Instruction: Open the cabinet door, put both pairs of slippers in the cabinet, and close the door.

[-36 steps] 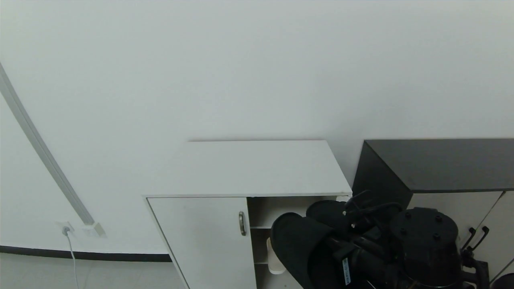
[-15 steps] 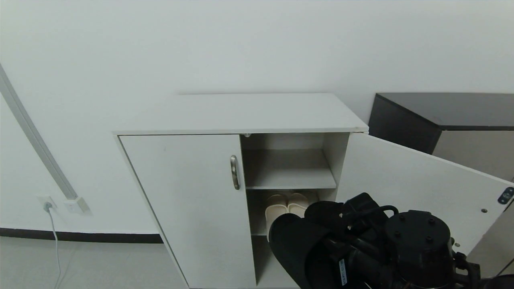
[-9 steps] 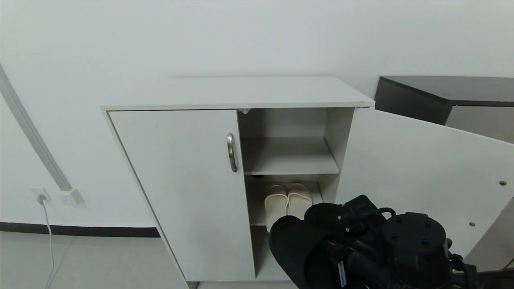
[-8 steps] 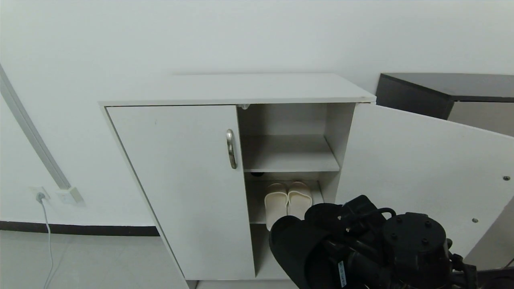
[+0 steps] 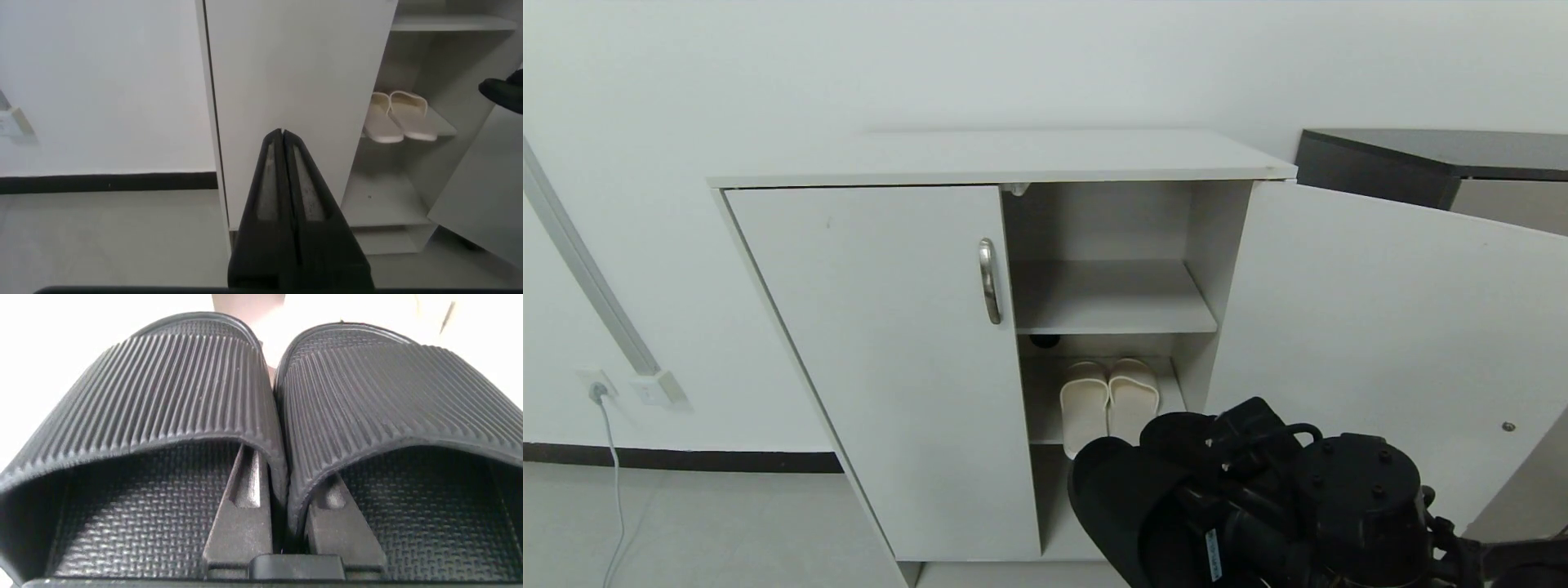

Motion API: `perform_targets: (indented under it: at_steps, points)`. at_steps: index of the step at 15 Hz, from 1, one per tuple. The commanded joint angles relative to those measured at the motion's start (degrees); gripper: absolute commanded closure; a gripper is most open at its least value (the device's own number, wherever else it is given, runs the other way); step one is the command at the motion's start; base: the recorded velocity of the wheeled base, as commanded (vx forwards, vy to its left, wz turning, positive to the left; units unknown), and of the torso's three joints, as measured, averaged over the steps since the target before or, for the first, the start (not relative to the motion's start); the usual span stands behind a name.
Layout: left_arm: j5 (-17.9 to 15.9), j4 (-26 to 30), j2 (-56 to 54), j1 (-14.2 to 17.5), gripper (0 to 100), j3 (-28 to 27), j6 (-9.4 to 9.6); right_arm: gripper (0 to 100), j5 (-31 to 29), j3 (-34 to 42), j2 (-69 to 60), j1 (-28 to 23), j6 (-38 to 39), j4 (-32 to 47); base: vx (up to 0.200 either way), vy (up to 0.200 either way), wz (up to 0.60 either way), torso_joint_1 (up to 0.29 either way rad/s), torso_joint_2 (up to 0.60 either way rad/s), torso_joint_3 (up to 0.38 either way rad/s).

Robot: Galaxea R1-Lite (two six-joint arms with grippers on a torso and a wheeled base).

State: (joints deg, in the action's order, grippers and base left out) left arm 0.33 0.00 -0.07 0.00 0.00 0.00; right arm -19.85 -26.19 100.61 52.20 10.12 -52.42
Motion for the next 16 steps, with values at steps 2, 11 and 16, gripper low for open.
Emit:
perform_targets:
  at_steps: [2, 11, 16]
  points:
    - [0.02, 0.0, 0.07, 0.0, 100, 0.0, 0.0, 100, -0.02, 0.35, 0.9, 0.01, -0.01, -0.58, 0.0, 0.0, 0.0, 0.0, 0.0, 0.0]
    - [-0.07, 0.0, 0.07, 0.0, 100, 0.0, 0.0, 100, -25.07, -25.41, 20.94, 2.03, 1.83, 0.92, 0.0, 0.0, 0.0, -0.006, 0.04, 0.041]
    - [-0.07, 0.0, 0.07, 0.0, 100, 0.0, 0.09, 100, -26.21, -38.41, 21.12, 0.97, 3.24, 15.68, 0.0, 0.0, 0.0, 0.0, 0.0, 0.0]
